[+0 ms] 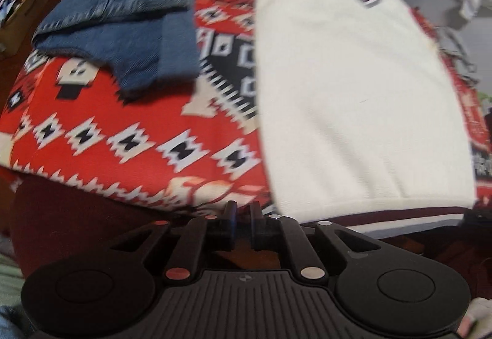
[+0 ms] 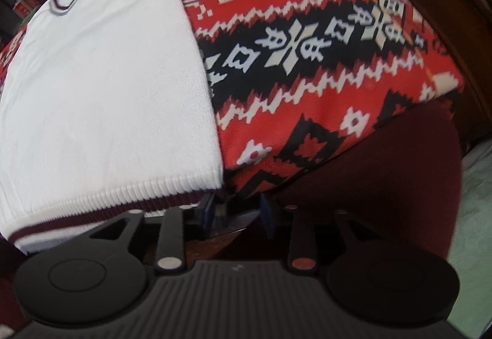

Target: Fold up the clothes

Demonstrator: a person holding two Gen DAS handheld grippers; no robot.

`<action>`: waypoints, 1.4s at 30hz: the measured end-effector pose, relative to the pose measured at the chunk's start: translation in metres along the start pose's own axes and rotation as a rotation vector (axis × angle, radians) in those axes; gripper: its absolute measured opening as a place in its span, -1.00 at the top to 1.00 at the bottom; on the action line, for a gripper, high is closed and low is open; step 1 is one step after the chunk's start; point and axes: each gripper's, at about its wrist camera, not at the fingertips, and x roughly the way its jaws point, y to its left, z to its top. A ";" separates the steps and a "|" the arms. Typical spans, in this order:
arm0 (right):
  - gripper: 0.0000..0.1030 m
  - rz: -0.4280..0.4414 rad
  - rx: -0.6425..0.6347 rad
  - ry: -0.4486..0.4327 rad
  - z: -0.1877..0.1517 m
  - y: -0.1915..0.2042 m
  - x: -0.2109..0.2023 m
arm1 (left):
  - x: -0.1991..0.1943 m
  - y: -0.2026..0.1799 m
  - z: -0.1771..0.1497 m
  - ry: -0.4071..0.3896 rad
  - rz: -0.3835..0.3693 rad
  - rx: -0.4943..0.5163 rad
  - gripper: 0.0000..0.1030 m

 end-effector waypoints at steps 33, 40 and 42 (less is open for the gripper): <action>-0.50 0.134 -0.121 -0.062 0.006 -0.026 0.020 | 0.039 -0.010 -0.010 0.026 -0.264 0.109 0.30; -0.38 0.199 -0.180 -0.048 0.007 -0.017 0.031 | 0.042 -0.013 -0.008 0.032 -0.248 0.056 0.49; -0.13 0.215 -0.189 -0.030 0.008 -0.013 0.035 | 0.040 -0.016 -0.010 0.024 -0.226 0.067 0.59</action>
